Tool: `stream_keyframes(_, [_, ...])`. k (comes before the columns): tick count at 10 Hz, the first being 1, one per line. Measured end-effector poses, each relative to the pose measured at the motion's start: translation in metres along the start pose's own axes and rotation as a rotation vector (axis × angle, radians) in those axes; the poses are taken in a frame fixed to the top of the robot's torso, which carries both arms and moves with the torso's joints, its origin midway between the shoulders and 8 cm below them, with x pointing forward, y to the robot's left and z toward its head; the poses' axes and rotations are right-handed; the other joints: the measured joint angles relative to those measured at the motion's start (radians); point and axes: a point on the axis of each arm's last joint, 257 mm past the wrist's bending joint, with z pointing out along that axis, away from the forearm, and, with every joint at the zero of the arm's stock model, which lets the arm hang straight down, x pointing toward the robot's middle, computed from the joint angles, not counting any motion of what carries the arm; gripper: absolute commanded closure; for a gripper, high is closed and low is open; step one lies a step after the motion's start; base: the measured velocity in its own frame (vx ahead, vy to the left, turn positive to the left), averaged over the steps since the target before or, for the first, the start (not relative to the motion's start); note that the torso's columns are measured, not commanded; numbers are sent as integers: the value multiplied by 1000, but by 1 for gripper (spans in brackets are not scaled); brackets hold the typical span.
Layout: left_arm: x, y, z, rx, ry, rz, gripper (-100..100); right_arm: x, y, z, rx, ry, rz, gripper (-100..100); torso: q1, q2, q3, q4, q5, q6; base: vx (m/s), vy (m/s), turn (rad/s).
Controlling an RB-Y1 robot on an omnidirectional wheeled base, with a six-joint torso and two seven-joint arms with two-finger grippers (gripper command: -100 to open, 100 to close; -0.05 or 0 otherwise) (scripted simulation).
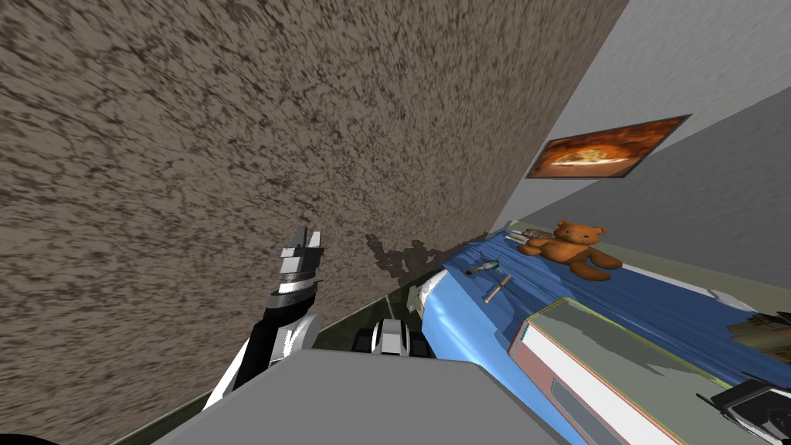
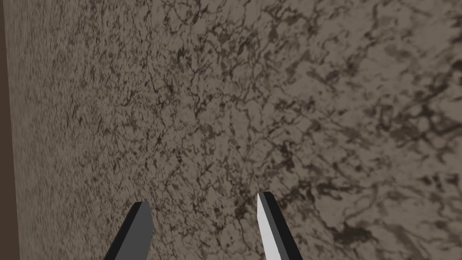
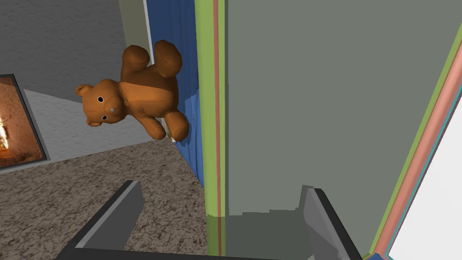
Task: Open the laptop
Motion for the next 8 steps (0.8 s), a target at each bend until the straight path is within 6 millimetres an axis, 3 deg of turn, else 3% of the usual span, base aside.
stream_keyframes(8, [0, 0, 0, 0, 0, 0, 0, -46, 9, -6, 2, -22, -14, -100, 0, 0, 0, 0, 0, -1, -8, -43, -30])
